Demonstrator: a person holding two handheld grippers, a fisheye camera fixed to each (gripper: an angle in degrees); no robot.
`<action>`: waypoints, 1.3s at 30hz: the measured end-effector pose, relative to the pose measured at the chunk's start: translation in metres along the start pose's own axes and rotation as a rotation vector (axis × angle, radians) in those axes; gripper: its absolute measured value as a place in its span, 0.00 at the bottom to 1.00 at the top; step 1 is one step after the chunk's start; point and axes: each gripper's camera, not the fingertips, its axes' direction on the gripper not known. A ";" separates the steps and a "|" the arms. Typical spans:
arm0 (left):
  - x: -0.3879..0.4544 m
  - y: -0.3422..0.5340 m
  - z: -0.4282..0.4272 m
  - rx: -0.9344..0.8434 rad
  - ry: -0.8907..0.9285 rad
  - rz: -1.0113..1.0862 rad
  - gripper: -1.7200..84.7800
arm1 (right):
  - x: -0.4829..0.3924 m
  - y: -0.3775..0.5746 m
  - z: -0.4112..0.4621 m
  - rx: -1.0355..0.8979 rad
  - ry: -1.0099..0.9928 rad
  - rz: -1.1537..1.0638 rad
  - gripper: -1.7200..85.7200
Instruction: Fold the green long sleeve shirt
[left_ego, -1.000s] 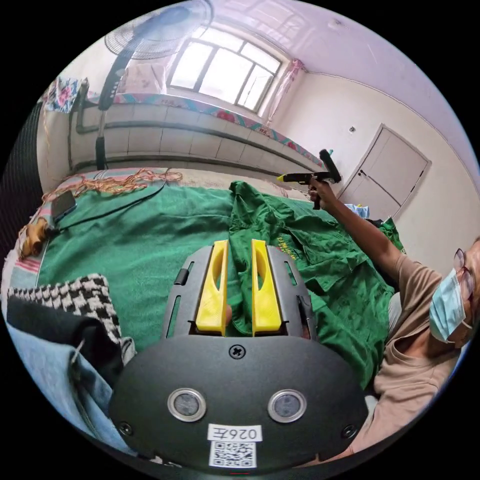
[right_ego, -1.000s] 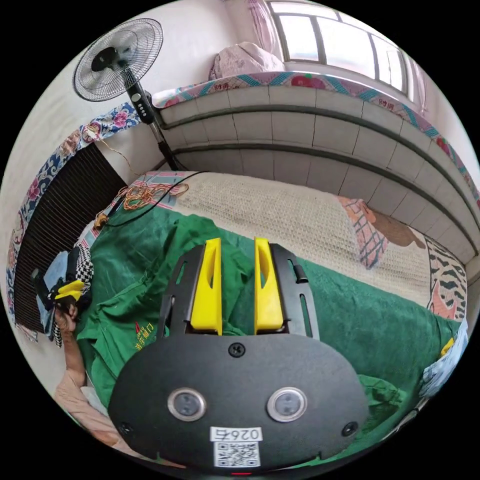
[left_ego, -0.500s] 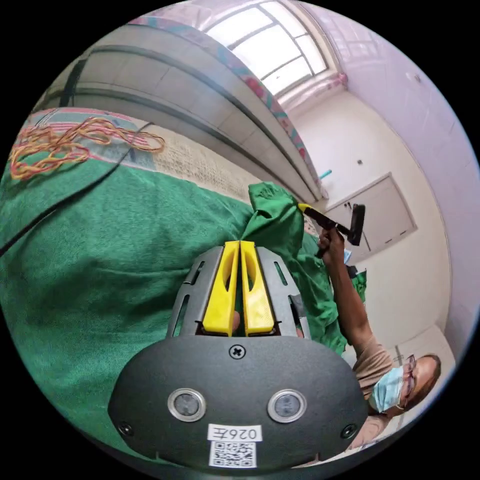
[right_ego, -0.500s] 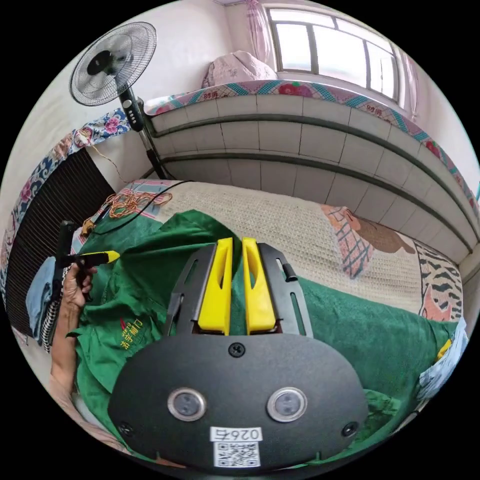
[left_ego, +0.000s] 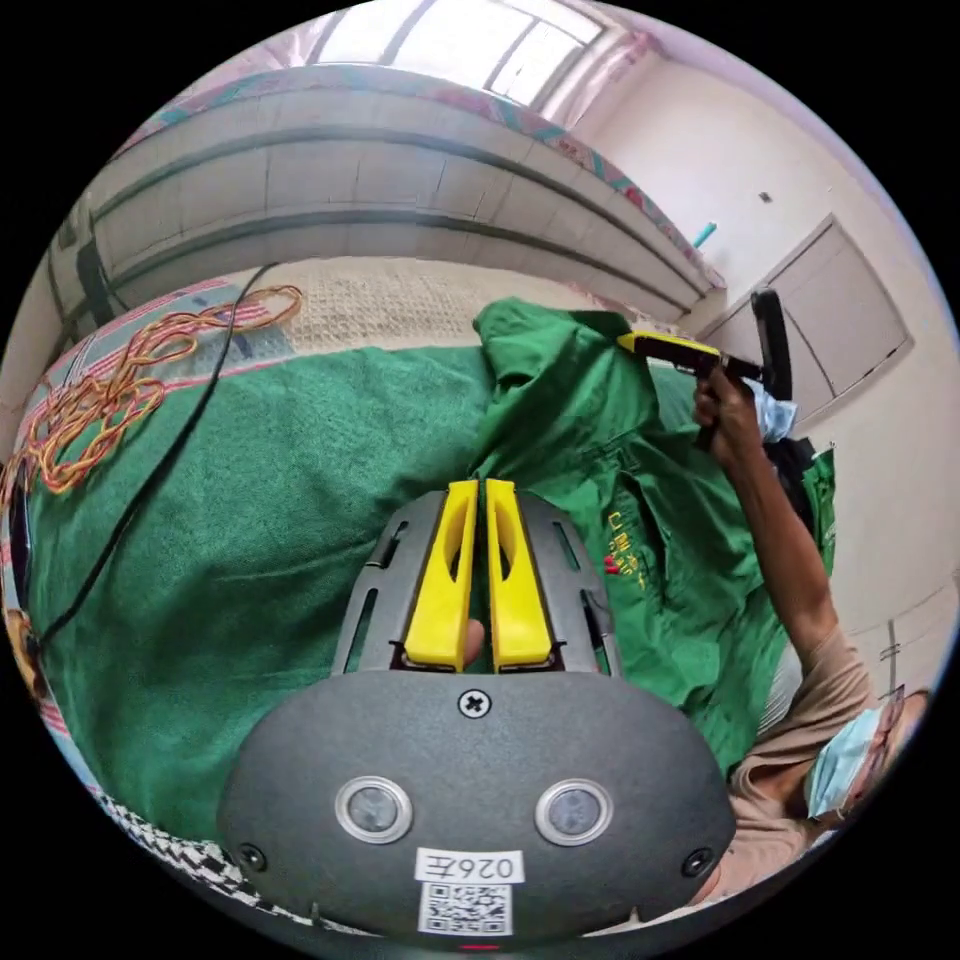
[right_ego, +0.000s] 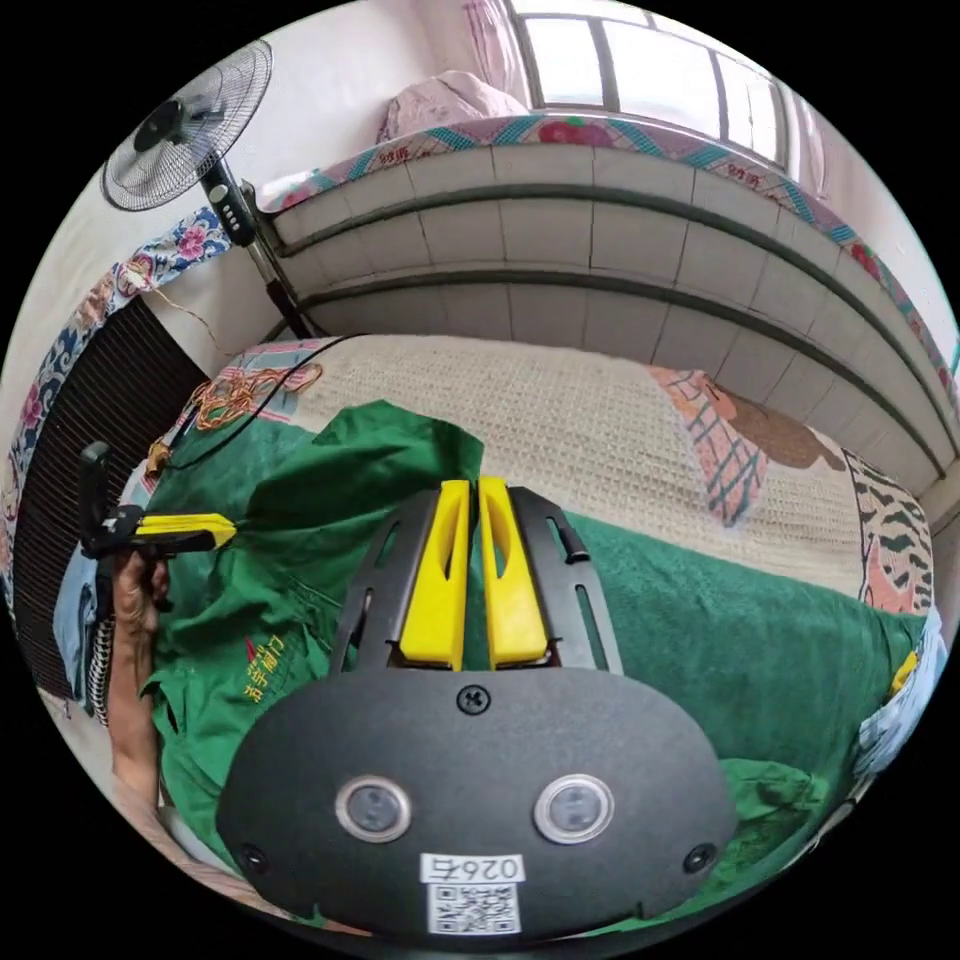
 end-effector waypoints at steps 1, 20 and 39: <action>-0.003 0.005 -0.025 0.101 -0.081 -0.080 0.02 | 0.002 -0.004 -0.016 0.040 0.010 0.023 0.04; 0.216 0.084 -0.127 0.044 -0.226 0.351 0.01 | -0.042 0.054 -0.164 -0.018 0.271 -0.277 0.01; 0.217 -0.003 -0.086 -0.254 -0.591 0.406 0.01 | -0.295 -0.049 -0.057 -0.284 -0.541 -0.630 0.01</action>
